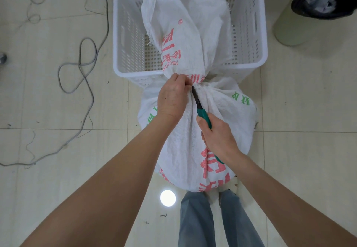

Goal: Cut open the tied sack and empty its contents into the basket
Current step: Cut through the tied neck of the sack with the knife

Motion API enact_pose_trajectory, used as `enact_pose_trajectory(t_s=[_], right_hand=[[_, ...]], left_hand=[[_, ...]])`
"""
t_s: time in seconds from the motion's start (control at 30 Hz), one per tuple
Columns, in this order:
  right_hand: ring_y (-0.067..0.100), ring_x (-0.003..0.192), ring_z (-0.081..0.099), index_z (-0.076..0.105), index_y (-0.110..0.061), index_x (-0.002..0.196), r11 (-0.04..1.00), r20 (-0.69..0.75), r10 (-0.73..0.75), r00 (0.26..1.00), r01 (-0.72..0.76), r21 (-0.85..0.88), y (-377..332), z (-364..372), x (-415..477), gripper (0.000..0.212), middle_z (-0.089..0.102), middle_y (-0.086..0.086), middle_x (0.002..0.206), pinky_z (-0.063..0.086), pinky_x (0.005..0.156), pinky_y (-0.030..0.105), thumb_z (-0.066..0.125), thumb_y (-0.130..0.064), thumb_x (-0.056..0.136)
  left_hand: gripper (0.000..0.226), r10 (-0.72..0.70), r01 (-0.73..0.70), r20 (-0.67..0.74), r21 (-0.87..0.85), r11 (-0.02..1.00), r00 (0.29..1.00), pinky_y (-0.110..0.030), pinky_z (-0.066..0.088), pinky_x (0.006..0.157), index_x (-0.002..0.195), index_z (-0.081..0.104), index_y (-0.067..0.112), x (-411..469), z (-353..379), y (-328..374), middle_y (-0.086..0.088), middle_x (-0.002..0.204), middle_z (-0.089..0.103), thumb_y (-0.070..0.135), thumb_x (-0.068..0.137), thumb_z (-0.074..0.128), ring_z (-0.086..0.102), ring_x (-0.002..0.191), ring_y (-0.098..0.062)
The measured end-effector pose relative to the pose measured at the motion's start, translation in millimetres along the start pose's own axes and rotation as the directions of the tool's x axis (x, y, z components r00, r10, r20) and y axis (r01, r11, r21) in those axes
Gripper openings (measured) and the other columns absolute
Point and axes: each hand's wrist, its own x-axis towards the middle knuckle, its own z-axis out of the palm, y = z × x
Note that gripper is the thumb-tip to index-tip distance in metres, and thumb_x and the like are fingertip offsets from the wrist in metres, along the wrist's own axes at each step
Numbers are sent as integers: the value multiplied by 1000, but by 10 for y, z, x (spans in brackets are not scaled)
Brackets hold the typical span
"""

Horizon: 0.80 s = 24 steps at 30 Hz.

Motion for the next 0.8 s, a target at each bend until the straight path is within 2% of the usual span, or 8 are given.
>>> enact_pose_trajectory(t_s=[0.1, 0.27, 0.4, 0.53, 0.6, 0.8], right_hand=[[18, 55, 48, 40, -31, 70, 999, -20, -29, 999, 28, -38, 0, 17, -8, 30, 55, 10, 65, 48, 57, 41, 40, -40, 99], [17, 57, 49, 47, -23, 86, 996, -43, -29, 999, 25, -81, -6, 53, 17, 23, 55, 4, 66, 46, 59, 37, 38, -41, 98], [17, 55, 48, 46, -24, 78, 999, -51, -1, 999, -2, -47, -41, 92, 36, 28, 55, 5, 65, 48, 58, 39, 38, -42, 98], [16, 52, 45, 49, -17, 73, 968, 17, 107, 994, -108, 224, -85, 105, 12, 32, 52, 7, 64, 44, 53, 35, 44, -37, 98], [14, 51, 44, 50, -13, 75, 952, 46, 117, 992, -125, 279, -95, 69, -11, 33, 51, 6, 63, 42, 50, 32, 46, -36, 98], [19, 56, 48, 49, -26, 73, 997, -12, 20, 1000, -19, 78, -36, 5, -16, 30, 57, 11, 67, 50, 58, 43, 42, -42, 98]], left_hand=[[10, 7, -7, -9, -33, 999, 1000, -42, 50, 76, 91, 65, 1, 10, -15, -26, -13, 94, 63, 4, 87, 57, 59, 83, -28], [9, -43, 41, -18, -61, 997, 999, -41, 50, 76, 90, 65, 0, 23, -7, -2, -12, 95, 62, 3, 86, 57, 59, 83, -28], [9, -92, 92, -1, -72, 993, 996, -40, 49, 79, 91, 65, 1, 40, -9, 14, -12, 96, 63, 5, 87, 57, 59, 86, -26], [9, -90, 91, 9, -67, 994, 996, -39, 49, 79, 91, 65, 0, 30, -22, 21, -13, 95, 64, 5, 87, 58, 59, 86, -27], [9, -62, 63, 11, -63, 996, 998, -40, 50, 77, 90, 65, 0, 22, -22, 16, -13, 94, 63, 4, 87, 58, 59, 84, -27], [8, 58, -57, -15, 10, 998, 998, -43, 52, 66, 89, 64, 2, 28, 5, -33, -11, 94, 60, 8, 87, 59, 58, 78, -27]])
